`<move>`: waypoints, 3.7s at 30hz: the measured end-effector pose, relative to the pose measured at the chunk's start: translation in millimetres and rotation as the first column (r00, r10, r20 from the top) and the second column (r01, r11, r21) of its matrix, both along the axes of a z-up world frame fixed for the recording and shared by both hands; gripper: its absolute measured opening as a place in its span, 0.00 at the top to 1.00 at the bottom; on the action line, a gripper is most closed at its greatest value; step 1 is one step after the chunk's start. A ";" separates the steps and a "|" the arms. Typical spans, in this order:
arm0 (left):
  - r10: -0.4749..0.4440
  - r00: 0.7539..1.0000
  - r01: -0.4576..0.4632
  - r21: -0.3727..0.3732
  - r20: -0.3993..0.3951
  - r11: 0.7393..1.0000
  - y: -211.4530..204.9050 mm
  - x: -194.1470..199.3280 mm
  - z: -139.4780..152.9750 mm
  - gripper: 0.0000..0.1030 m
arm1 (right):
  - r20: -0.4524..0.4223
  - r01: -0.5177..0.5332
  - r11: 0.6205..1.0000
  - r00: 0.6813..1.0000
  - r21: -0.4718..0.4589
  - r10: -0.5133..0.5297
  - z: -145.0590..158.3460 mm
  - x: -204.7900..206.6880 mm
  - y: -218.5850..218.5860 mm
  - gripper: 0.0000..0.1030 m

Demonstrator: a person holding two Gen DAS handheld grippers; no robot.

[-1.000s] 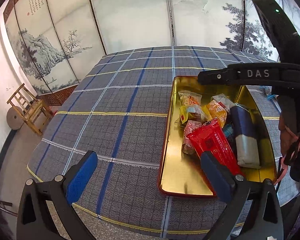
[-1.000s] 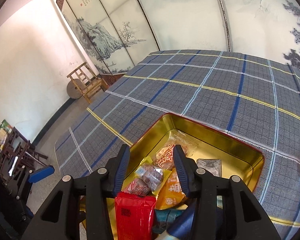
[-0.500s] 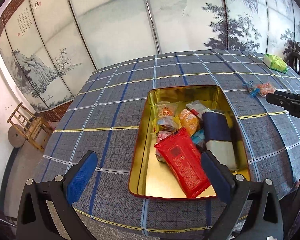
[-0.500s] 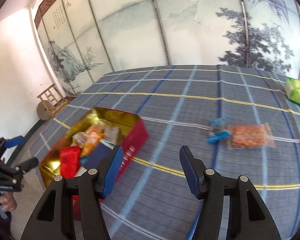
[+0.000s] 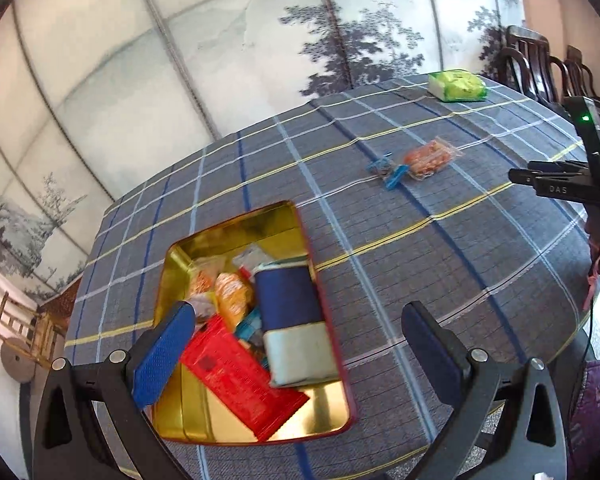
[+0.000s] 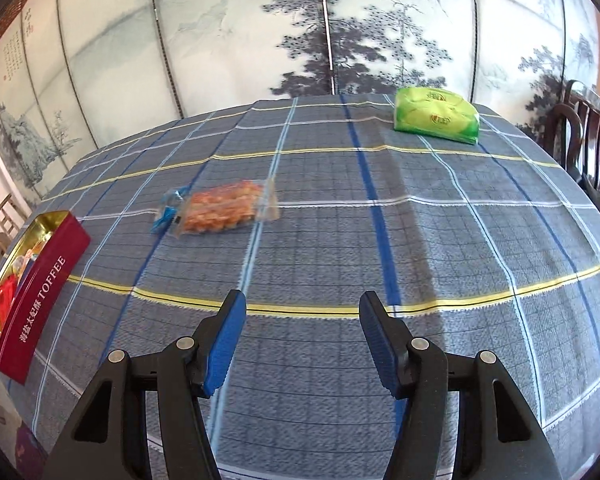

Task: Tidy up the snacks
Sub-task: 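Move both grippers back toward the blue snack and cracker bag, then grasp the blue-wrapped snack with the left gripper while the right gripper grasps the cracker bag, then carry the blue snack into the tin and open the left gripper while right holds crackers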

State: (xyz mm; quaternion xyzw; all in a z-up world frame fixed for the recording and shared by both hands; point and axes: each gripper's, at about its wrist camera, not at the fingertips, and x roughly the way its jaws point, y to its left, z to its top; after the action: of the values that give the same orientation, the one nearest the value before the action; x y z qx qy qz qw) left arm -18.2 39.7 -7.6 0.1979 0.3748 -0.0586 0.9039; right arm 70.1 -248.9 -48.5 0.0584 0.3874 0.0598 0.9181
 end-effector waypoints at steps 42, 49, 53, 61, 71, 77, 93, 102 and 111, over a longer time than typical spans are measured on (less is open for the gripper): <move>-0.087 0.906 -0.132 -0.472 -0.414 0.872 -67.0 187.5 -56.5 0.81 | 0.023 -0.141 0.952 0.990 0.273 0.140 -10.2 8.0 -17.7 0.37; -0.163 0.899 -0.079 -0.516 -0.406 0.853 -55.1 121.9 -31.2 0.80 | 0.064 -0.514 0.857 0.857 0.033 0.511 9.6 57.5 33.4 0.22; -0.174 0.895 -0.081 -0.533 -0.410 0.842 -44.1 102.3 -24.8 0.80 | -0.087 -0.724 0.678 0.689 -0.128 0.719 26.6 101.4 60.2 0.22; -0.154 0.900 -0.111 -0.556 -0.407 0.823 -25.5 90.7 -14.4 0.80 | -0.395 -0.910 0.333 0.409 -0.247 0.823 -0.2 144.7 119.2 0.25; -0.125 0.927 -0.110 -0.575 -0.354 0.811 -2.5 80.2 4.7 0.80 | -0.366 -0.780 0.621 0.600 -0.072 0.712 -6.0 141.5 106.1 0.60; -0.021 0.950 -0.163 -0.550 -0.313 0.819 40.9 70.1 18.0 0.80 | -0.087 -0.619 0.765 0.764 0.177 0.639 18.8 67.0 68.4 0.61; 0.127 0.958 -0.247 -0.509 -0.258 0.825 122.1 43.7 12.3 0.80 | 0.020 -0.254 0.923 0.965 0.289 0.260 -7.7 29.4 70.5 0.60; 0.117 0.974 -0.193 -0.444 -0.192 0.875 122.9 39.7 3.6 0.80 | 0.036 -0.213 0.938 0.977 0.272 0.211 -10.1 30.0 63.6 0.60; 0.139 0.975 -0.200 -0.414 -0.173 0.888 128.5 66.2 -13.9 0.80 | 0.029 -0.215 0.941 0.976 0.261 0.215 -10.7 30.6 66.0 0.60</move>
State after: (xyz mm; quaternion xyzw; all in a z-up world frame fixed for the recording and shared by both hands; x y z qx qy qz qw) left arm 48.0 168.2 -21.5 -0.0439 0.4303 -0.0739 0.8986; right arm 100.7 -182.9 -59.3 0.1371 0.3803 0.2103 0.8902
